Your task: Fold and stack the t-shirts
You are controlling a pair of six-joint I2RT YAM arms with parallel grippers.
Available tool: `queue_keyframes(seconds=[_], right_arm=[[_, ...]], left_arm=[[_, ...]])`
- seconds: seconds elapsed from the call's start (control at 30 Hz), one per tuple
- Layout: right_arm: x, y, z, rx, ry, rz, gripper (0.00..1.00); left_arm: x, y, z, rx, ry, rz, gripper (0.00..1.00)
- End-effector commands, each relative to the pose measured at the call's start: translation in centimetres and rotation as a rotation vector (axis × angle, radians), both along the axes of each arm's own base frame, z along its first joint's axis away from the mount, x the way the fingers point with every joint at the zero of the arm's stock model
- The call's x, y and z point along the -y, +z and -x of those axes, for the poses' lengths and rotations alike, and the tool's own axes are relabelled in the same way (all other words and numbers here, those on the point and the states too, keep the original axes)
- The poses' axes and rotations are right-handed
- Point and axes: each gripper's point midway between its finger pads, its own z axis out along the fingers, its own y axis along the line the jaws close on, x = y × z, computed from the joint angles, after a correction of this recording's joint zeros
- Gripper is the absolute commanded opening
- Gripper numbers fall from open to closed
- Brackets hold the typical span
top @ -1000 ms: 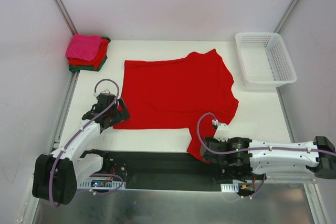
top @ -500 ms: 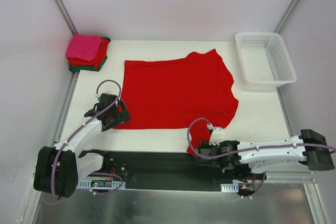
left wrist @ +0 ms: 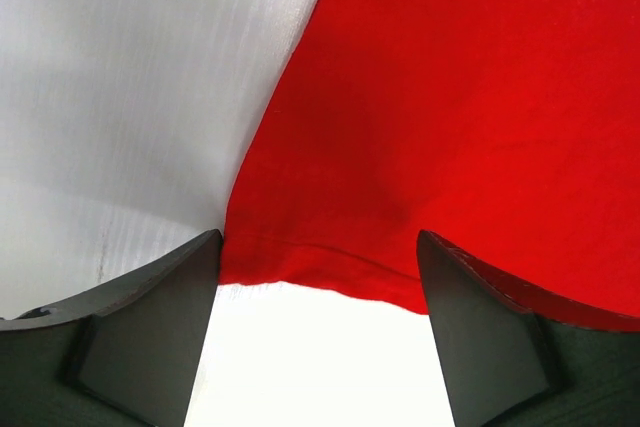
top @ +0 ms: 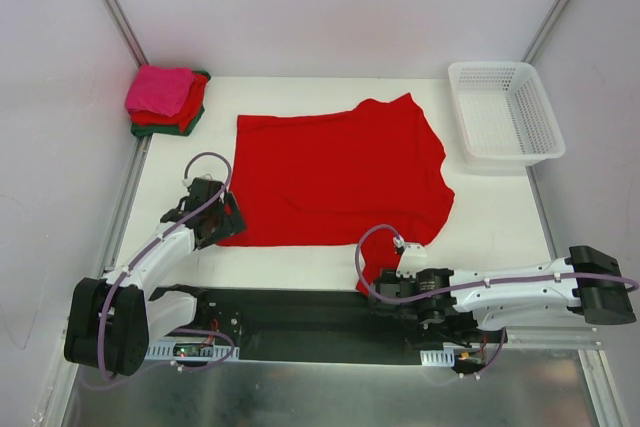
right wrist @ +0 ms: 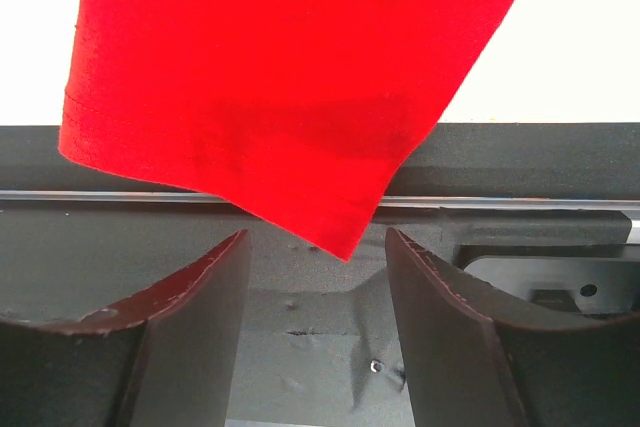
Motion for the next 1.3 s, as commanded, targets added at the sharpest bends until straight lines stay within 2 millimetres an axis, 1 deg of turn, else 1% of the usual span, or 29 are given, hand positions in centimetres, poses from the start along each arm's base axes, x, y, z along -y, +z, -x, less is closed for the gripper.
queue_keyframes(seconds=[0.0,0.1,0.23,0.43,0.7,0.77,0.8,0.87,0.9,0.97,1.17,1.27], right_arm=[[0.09,0.15,-0.1,0.01,-0.018,0.001,0.59],[0.04,0.17,-0.1,0.01,-0.017,0.004,0.57],[-0.04,0.31,-0.15,0.013,-0.011,0.009,0.47],[-0.12,0.36,-0.15,0.014,-0.003,0.018,0.36],[0.03,0.17,-0.07,0.008,-0.005,0.026,0.24],[0.07,0.14,-0.02,0.006,-0.005,0.029,0.2],[0.01,0.08,0.04,0.003,-0.005,0.027,0.16],[-0.02,0.1,0.01,0.005,-0.005,0.027,0.12],[0.0,0.08,0.01,0.005,-0.003,0.029,0.07],[-0.02,0.08,0.01,0.005,-0.003,0.031,0.02],[-0.03,0.02,0.04,0.004,0.004,0.042,0.02],[-0.04,0.4,-0.15,0.014,0.0,0.044,0.01]], left_arm=[[0.18,0.81,-0.56,0.008,-0.013,0.013,0.75],[0.18,0.83,-0.6,0.008,-0.013,0.014,0.72],[0.17,0.87,-0.67,0.008,-0.013,0.011,0.72],[0.16,0.98,-0.81,0.011,-0.015,0.009,0.73],[0.02,0.99,-0.87,0.012,-0.011,0.003,0.74],[0.04,0.95,-0.81,0.009,-0.013,0.003,0.74],[-0.01,0.99,-0.87,0.011,-0.012,0.001,0.74],[-0.06,0.86,-0.77,0.007,-0.011,-0.001,0.75],[-0.02,0.89,-0.77,0.008,-0.013,-0.001,0.74],[-0.02,0.89,-0.78,0.008,-0.013,-0.001,0.75],[-0.09,0.86,-0.78,0.007,-0.011,-0.003,0.75],[-0.08,0.89,-0.84,0.009,-0.012,-0.003,0.75]])
